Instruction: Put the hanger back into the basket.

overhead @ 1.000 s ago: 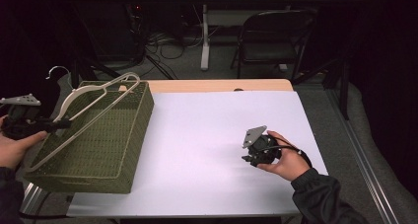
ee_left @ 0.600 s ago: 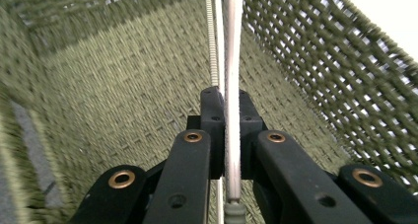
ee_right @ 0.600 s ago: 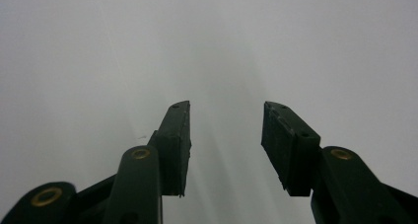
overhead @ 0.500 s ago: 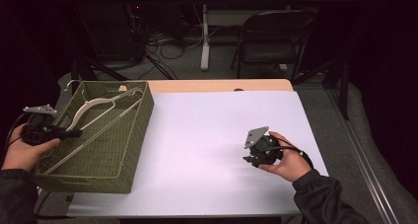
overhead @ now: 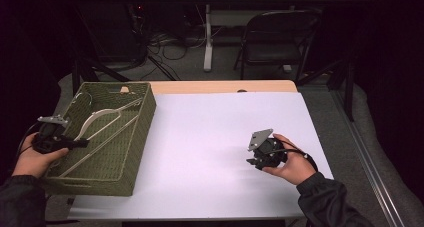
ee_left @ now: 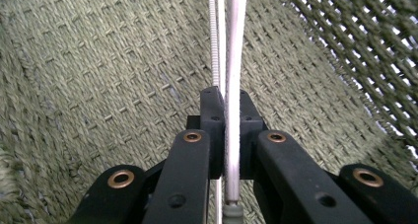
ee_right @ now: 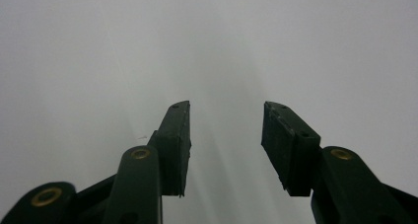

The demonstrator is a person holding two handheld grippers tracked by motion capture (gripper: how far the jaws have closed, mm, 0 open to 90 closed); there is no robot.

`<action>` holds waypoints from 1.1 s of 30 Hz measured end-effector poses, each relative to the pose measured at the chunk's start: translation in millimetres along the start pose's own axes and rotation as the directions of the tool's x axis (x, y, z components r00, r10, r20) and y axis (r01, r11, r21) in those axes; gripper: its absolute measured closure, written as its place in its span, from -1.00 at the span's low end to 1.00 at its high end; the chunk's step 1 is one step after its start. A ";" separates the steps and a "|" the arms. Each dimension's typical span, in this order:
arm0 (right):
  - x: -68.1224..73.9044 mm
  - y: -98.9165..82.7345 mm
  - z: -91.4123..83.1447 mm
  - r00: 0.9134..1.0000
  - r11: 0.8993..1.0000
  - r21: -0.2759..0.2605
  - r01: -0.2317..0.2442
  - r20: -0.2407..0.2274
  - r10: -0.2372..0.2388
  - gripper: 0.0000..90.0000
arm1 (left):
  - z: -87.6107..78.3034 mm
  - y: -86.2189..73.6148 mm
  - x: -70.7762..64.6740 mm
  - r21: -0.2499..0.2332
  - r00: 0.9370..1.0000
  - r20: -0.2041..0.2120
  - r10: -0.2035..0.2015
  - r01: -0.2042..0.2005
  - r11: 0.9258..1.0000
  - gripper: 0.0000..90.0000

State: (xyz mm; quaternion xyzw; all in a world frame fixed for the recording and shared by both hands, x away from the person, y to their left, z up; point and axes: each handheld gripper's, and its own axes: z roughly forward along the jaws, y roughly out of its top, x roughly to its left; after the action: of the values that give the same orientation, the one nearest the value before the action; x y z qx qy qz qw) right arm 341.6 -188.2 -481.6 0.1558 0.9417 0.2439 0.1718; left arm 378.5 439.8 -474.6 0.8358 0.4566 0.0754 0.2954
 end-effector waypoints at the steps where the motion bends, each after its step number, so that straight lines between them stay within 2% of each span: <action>1: 0.2 -0.4 0.4 1.000 1.000 -0.002 0.001 -0.002 -0.001 0.20 | 0.2 -0.2 -0.3 0.001 1.000 -0.002 -0.001 0.001 1.000 0.93; 4: 0.3 -1.2 -0.5 1.000 1.000 0.004 -0.008 -0.002 0.008 0.20 | 1.4 -0.8 -1.0 0.007 1.000 -0.013 0.000 0.000 1.000 0.93; 5: -0.1 -1.8 0.2 1.000 1.000 -0.018 -0.009 0.000 0.009 0.20 | 1.6 -1.0 -1.0 0.010 1.000 -0.016 -0.004 0.004 1.000 0.93; 10: 0.0 -1.7 -1.4 1.000 1.000 -0.011 -0.008 -0.003 0.008 0.20 | 2.5 -1.6 -1.8 0.016 0.999 -0.039 -0.011 0.011 1.000 0.91; 11: -0.2 -2.0 -2.1 1.000 1.000 -0.008 -0.008 -0.004 0.008 0.20 | 1.9 -1.8 -1.9 0.010 0.999 -0.048 -0.018 0.018 1.000 0.81; 12: -0.2 -2.0 -2.1 1.000 1.000 -0.008 -0.008 -0.004 0.008 0.20 | 0.4 -2.1 -1.5 -0.013 0.998 -0.057 -0.033 0.033 0.999 0.81; 13: -0.3 -2.0 -3.0 1.000 1.000 -0.001 -0.009 -0.005 0.009 0.20 | -2.3 -2.9 -0.9 -0.043 0.996 -0.072 -0.048 0.045 0.998 0.65; 14: 0.0 -2.8 -1.8 1.000 1.000 -0.029 -0.012 0.004 0.012 0.20 | -5.1 -3.6 -0.2 -0.074 0.994 -0.091 -0.063 0.056 0.996 0.48; 15: -0.4 -2.6 -4.1 1.000 1.000 -0.014 -0.012 -0.001 0.012 0.19 | -12.1 -5.0 0.1 -0.132 0.991 -0.110 -0.075 0.060 0.989 0.24; 16: -0.4 -2.6 -4.1 1.000 1.000 -0.014 -0.012 -0.001 0.012 0.19 | -12.1 -5.0 0.1 -0.132 0.991 -0.110 -0.075 0.060 0.989 0.16; 17: 0.1 -2.8 -4.5 1.000 1.000 -0.018 -0.020 0.002 0.020 0.19 | -15.9 -5.4 -0.4 -0.158 0.990 -0.122 -0.074 0.054 0.986 0.16; 18: 0.2 -2.7 -6.1 1.000 1.000 -0.005 -0.017 0.012 0.017 0.18 | -20.3 -5.3 -0.9 -0.174 0.988 -0.135 -0.074 0.050 0.984 0.08; 19: -0.2 -3.4 -6.3 1.000 1.000 -0.023 -0.018 0.004 0.018 0.15 | -24.4 -5.1 -1.4 -0.192 0.987 -0.139 -0.080 0.052 0.980 -0.01; 22: 0.0 -3.9 -7.9 1.000 0.999 -0.022 -0.030 0.006 0.030 0.09 | -37.4 -3.8 -3.7 -0.227 0.989 -0.124 -0.086 0.056 0.972 -0.04; 23: -0.2 -4.7 -9.0 0.999 0.999 -0.036 -0.032 0.013 0.032 0.08 | -41.6 -3.2 -5.0 -0.233 0.989 -0.118 -0.089 0.060 0.971 -0.04; 27: -0.2 -5.9 -12.9 0.999 0.998 -0.041 -0.041 0.011 0.041 0.05 | -58.8 -1.5 -11.3 -0.251 0.988 -0.124 -0.094 0.061 0.966 -0.05; 29: 0.0 -6.7 -13.0 0.999 0.998 -0.053 -0.046 0.014 0.047 0.04 | -66.4 -1.2 -16.1 -0.262 0.988 -0.121 -0.098 0.063 0.963 -0.06; 30: -0.5 -7.0 -14.8 0.999 0.998 -0.041 -0.042 0.014 0.042 0.04 | -69.6 -1.1 -19.5 -0.273 0.987 -0.125 -0.099 0.062 0.960 -0.07; 31: 0.1 -8.1 -15.0 0.998 0.997 -0.056 -0.058 0.014 0.059 0.03 | -72.6 -0.8 -23.2 -0.280 0.987 -0.126 -0.097 0.059 0.958 -0.08; 33: -0.1 -9.3 -17.8 0.998 0.997 -0.049 -0.055 0.032 0.057 0.02 | -78.1 1.0 -32.5 -0.283 0.987 -0.135 -0.087 0.046 0.958 -0.09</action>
State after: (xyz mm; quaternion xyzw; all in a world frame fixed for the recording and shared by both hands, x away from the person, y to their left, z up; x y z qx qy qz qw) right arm 332.7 -203.1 -471.7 0.1820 0.9278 0.2685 0.1843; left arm 329.7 446.3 -405.8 0.7621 0.4899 0.1901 0.3783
